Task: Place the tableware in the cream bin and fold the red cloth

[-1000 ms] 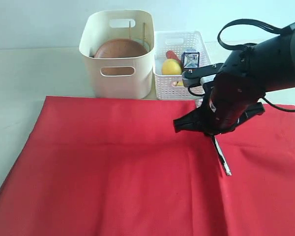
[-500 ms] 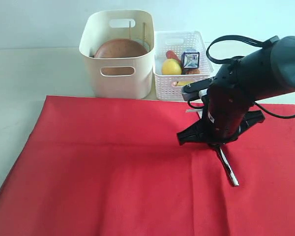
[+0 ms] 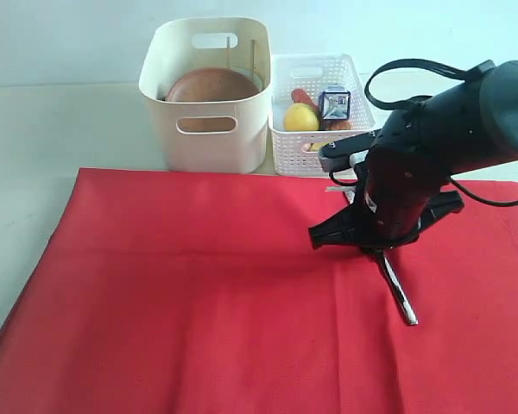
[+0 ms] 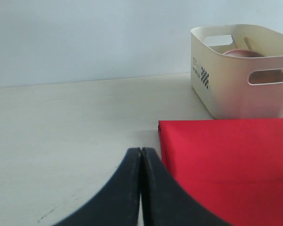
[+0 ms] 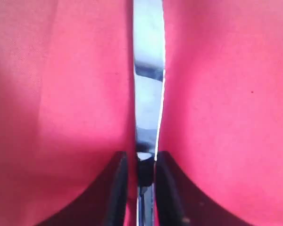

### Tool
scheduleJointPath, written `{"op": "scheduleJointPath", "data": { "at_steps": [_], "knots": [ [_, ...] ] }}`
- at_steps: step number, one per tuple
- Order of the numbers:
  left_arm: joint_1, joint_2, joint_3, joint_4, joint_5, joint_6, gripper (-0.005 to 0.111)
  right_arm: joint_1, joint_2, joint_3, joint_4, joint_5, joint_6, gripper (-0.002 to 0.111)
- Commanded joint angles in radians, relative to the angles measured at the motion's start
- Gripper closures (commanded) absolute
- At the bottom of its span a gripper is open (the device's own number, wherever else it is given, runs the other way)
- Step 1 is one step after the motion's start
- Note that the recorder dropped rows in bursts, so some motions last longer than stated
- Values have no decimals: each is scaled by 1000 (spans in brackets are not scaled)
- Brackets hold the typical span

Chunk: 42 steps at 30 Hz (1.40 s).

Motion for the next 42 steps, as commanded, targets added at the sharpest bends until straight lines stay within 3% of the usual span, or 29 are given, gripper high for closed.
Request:
{"op": "scheduleJointPath", "data": {
  "at_steps": [1,8,16,20,24,30,42],
  "knots": [
    [-4,-6,0,5,-4,-5,104,-1,-41,2,0,-20,4,108],
    [-4,-6,0,5,-4,-5,104,-1,-43,2,0,-13,35,107],
    [-4,-6,0,5,-4,-5,104,-1,10,2,-115,-16,242,79],
    [-4,-6,0,5,-4,-5,104,-1,33,2,-129,-16,242,75],
    [-4,-6,0,5,-4,-5,104,-1,54,2,-142,-38,242,78],
    [-4,-6,0,5,-4,-5,104,-1,41,2,-145,-31,239,108],
    [-4,-6,0,5,-4,-5,104,1,-110,2,-98,-4,151,108]
  ]
}}
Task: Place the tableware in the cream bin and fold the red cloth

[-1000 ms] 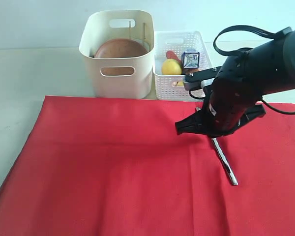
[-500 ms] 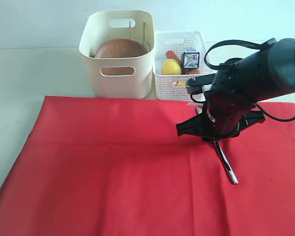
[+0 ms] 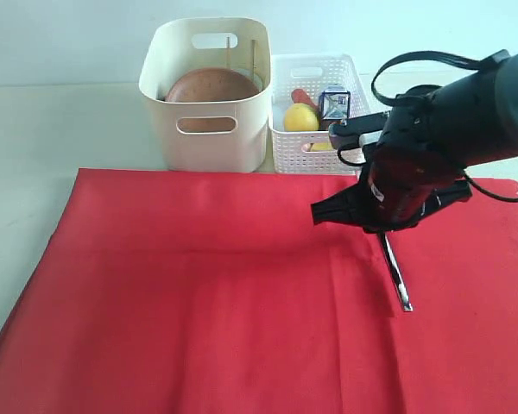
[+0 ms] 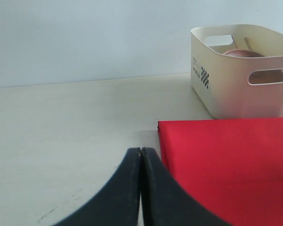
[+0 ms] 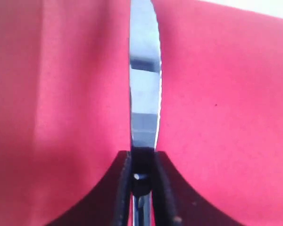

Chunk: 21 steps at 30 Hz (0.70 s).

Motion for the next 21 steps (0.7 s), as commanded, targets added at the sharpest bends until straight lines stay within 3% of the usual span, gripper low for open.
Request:
{"op": "scheduleJointPath", "data": {
  "at_steps": [1,7,14,21],
  "knots": [
    [-4,-6,0,5,-4,-5,104,1,-89,2,71,-1,-102,108],
    [-4,-6,0,5,-4,-5,104,1,-189,2,171,-113,-248,108],
    [-4,-6,0,5,-4,-5,104,1,-199,-24,142,-506,-286,108],
    [-4,-6,0,5,-4,-5,104,-1,-91,-217,142,-526,-328,108]
  ]
}}
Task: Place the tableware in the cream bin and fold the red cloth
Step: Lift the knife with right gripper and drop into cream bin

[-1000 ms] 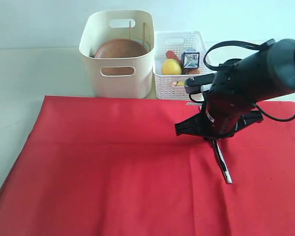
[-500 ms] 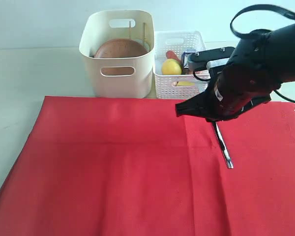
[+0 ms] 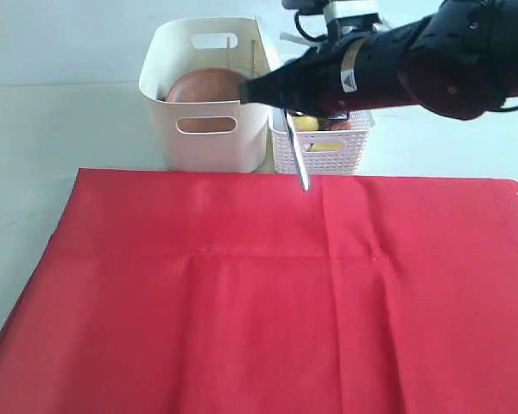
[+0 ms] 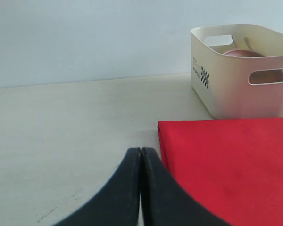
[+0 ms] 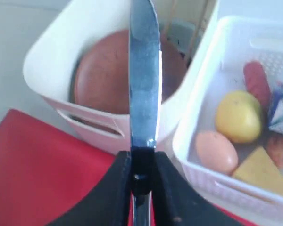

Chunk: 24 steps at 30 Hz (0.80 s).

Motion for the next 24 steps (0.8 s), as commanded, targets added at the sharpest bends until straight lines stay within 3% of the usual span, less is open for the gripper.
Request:
{"op": "scheduleJointPath", "data": {
  "at_steps": [1,15,24],
  "knots": [
    [-4,-6,0,5,-4,-5,104,-1,74,-126,-12,-30,-49,108],
    [-4,-6,0,5,-4,-5,104,-1,330,-542,-30,-26,-56,108],
    [-4,-6,0,5,-4,-5,104,-1,443,-689,-30,-19,-56,108]
  ]
}}
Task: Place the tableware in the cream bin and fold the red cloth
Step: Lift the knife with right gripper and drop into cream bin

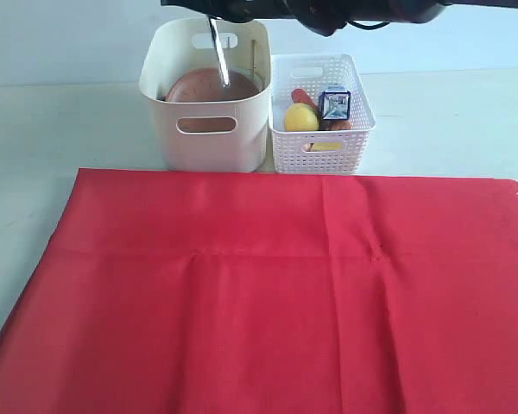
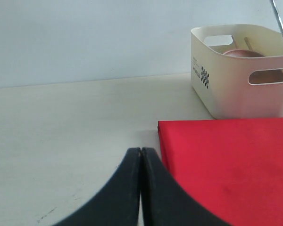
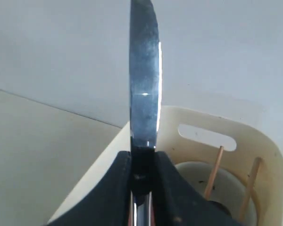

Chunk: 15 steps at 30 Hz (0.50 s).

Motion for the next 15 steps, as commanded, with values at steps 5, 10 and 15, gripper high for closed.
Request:
{"op": "scheduleJointPath", "data": {
  "at_steps": [5,10,15],
  "knots": [
    [-4,-6,0,5,-4,-5,104,-1,77,-50,-8,-5,-7,108],
    [-4,-6,0,5,-4,-5,104,-1,97,-50,-8,-10,-7,108],
    [-4,-6,0,5,-4,-5,104,-1,106,-50,-8,-10,-7,108]
  ]
}}
